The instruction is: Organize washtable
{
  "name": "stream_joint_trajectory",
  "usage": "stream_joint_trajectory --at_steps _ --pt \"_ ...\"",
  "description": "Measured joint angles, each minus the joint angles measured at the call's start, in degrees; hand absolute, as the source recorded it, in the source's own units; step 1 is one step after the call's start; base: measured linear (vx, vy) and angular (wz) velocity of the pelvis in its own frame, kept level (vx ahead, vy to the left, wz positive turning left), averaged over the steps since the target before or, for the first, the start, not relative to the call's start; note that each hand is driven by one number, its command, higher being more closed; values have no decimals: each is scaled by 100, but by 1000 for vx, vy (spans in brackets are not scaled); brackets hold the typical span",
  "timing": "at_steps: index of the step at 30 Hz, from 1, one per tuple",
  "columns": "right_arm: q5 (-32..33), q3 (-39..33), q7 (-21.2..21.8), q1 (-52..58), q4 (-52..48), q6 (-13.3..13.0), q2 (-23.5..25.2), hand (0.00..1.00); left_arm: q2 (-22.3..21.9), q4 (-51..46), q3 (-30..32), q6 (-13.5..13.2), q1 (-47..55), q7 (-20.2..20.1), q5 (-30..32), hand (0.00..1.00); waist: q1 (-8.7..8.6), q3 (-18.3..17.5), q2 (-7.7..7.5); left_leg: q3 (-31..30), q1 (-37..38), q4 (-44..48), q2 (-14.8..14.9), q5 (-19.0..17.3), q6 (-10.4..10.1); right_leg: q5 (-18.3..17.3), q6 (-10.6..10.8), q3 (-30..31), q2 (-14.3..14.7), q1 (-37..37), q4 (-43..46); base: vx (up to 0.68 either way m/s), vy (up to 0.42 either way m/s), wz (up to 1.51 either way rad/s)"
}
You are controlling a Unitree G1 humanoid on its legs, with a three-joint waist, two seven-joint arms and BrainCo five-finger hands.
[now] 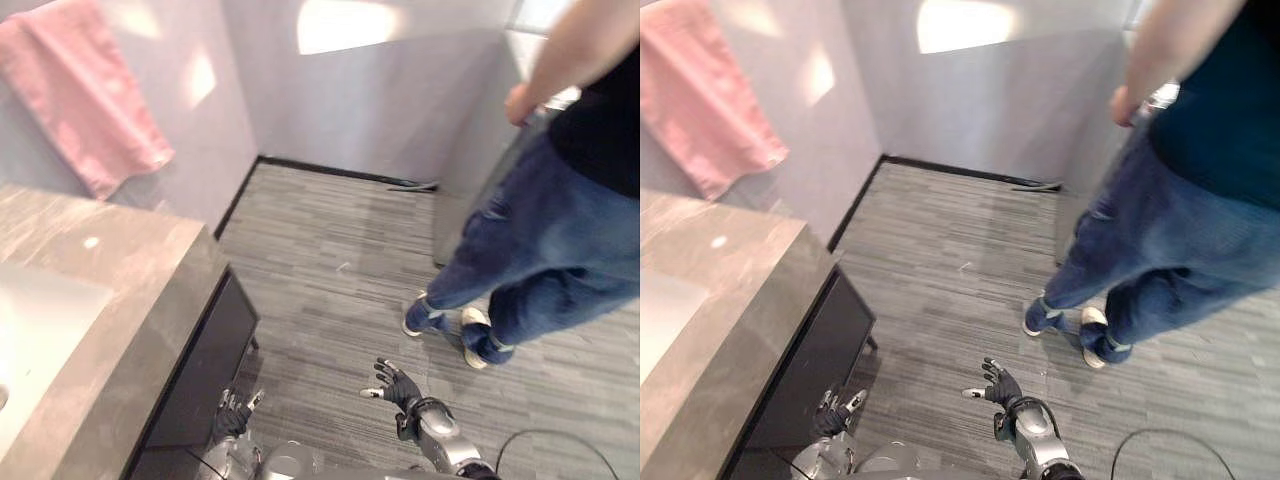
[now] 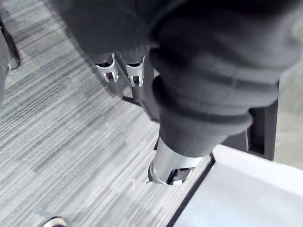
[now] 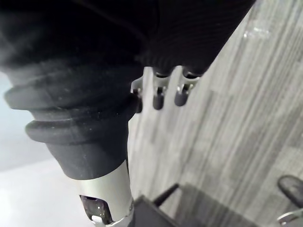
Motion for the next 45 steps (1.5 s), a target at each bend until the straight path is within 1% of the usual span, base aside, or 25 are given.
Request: stream_joint_trajectory --at_steps 2,5,7,9,11,14,16,17,18,19,20,22,23,24,25,26,28,30,32,35,39,40,41,43,45 --pt "8 -39 -15 -272 0 -93 19 0 -28 5 -92 -25 184 31 -18 0 -36 -73 119 562 56 10 159 -268 244 557 -103 527 238 -367 -217 -126 194 -238" --pt "68 -427 -157 -353 -87 -131 78 0 43 201 -166 -34 4 46 50 0 -233 -43 56 1245 358 -532 175 -549 426 1303 -223 913 365 -750 -561 -209 186 -175" --pt "133 -713 -175 -98 -100 -124 27 0 67 241 -170 -59 3 49 99 0 -462 -48 98 1653 679 -858 238 -623 567 1262 -291 844 445 -729 -524 -165 117 -101" --pt "207 -1014 -156 227 -195 -115 24 0 169 227 -276 -68 -23 47 267 0 -549 -118 38 2133 872 -1150 262 -644 601 811 -314 644 669 -729 -332 -46 93 -95" --pt "238 -1331 -154 518 -454 -116 58 0 299 231 -592 -59 -14 23 447 0 -718 -148 -6 2299 937 -1171 184 -645 601 916 -207 789 690 -736 -409 -18 70 -72" --pt "246 -1849 -202 854 -630 -119 49 0 411 230 -970 -61 -19 -99 823 0 -1028 -146 124 2740 1094 -1336 117 -647 599 1006 -216 1084 783 -867 -392 -11 63 -69" --pt "248 -1920 -278 904 -684 -119 35 0 431 228 -997 -59 -39 -99 977 0 -1089 -142 157 3242 1094 -1374 144 -642 606 1362 -689 907 1012 -1125 -406 -29 31 -155" --pt "247 -1945 -309 879 -763 -119 49 0 489 222 -996 -55 -90 -90 1000 0 -1091 -113 137 3719 1084 -1385 203 -579 694 1631 -1469 622 1229 -1239 -561 -63 -32 -176" --pt "247 -1983 -338 844 -793 -120 72 0 501 217 -985 -54 -113 -88 1004 0 -1125 -87 73 3946 1096 -1405 249 -550 745 953 -2223 63 1191 -1218 -527 -77 -41 -180" --pt "250 -2150 -398 832 -742 -115 31 0 477 298 -965 -23 -292 -81 1018 0 -1098 -98 198 4431 1150 -1738 280 -455 803 -339 -2187 -1898 925 -1397 30 -56 3 -166" --pt "249 -2227 -417 687 -620 -118 -66 0 353 201 -932 -46 -355 -67 1013 0 -1061 -73 372 4791 1330 -2084 360 -326 707 -759 -2029 -2840 613 -1534 987 -30 43 -200" --pt "236 -2237 -429 603 -278 -119 -75 0 435 244 -865 -55 -291 -43 975 0 -1101 -52 226 5493 1635 -2226 105 -307 705 -1814 -1969 -4096 -567 -1290 3666 54 14 -187" --pt "233 -2230 -425 600 -160 -115 -68 0 434 244 -826 -52 -252 -38 965 0 -1095 -106 135 5672 1669 -2198 21 -310 705 -2051 -1970 -4375 -763 -1065 3930 107 -78 -180" --pt "225 -2244 -435 511 100 -108 -59 0 390 280 -777 -49 -215 8 910 0 -1032 -144 74 6034 1694 -2077 -60 -350 697 -2420 -1649 -5051 -902 -632 3837 65 -81 -158" --pt "225 -2245 -453 425 230 -104 -69 0 348 349 -741 -49 -239 35 895 0 -956 -148 64 6214 1675 -2011 -52 -358 681 -2415 -1500 -5217 -811 -574 3680 82 -108 -190" --pt "205 -2237 -502 298 423 -92 -111 0 292 484 -707 4 -393 51 842 0 -952 -125 241 6432 1532 -1789 114 -335 624 -2075 -1312 -5007 -308 -592 2998 37 -62 -133" --pt "191 -2232 -509 305 524 -66 -110 0 246 567 -714 5 -459 45 786 0 -939 -128 324 6547 1266 -1222 331 -225 438 -1696 -1369 -4657 192 -623 2157 57 -77 -117" --pt "188 -2224 -512 307 590 -11 -64 0 241 812 -713 3 -489 46 787 0 -963 -118 245 6582 1047 -1106 701 -435 340 -1350 -1338 -4235 359 -572 1615 15 -150 -110" --pt "187 -2190 -505 353 597 0 -126 0 237 1072 -685 -6 -565 52 767 0 -932 -128 358 6447 950 -1126 1082 -407 249 -1348 -1215 -4015 497 -576 1639 34 -180 -73" --pt "174 -2087 -497 474 645 2 -155 0 234 1386 -487 -16 -594 70 749 0 -1004 -126 361 5826 701 -275 1235 -377 254 -1210 -1068 -3923 545 -410 1390 59 -39 -21" --pt "46 -2082 -498 398 1121 2 -215 0 238 1434 -369 -82 -500 123 758 0 -909 -61 266 3713 208 -476 906 -418 241 -996 -922 -3647 522 -185 1076 -60 54 -21" --pt "-116 -2071 -502 248 1382 -15 -207 0 285 1625 -252 -106 -500 183 816 0 -859 -46 229 3052 0 -789 802 -241 71 -788 -787 -3468 480 -116 883 -65 85 -44" --pt "-139 -2072 -502 232 1426 -27 -205 0 283 1643 -243 -110 -496 182 794 0 -830 -50 223 3010 6 -844 773 -153 40 -727 -747 -3439 464 -108 846 -51 144 -60" --pt "-445 -2139 -501 295 1583 -33 -157 0 347 1955 -114 -201 -566 171 948 0 -816 -98 235 3133 226 -1254 514 148 336 -227 -463 -3275 454 24 353 16 242 -16" --pt "-546 -2302 -507 358 1637 -22 -123 0 376 2032 -62 -230 -606 165 926 0 -809 -86 196 3125 245 -1238 414 155 346 -13 -478 -3245 463 78 137 18 221 2"
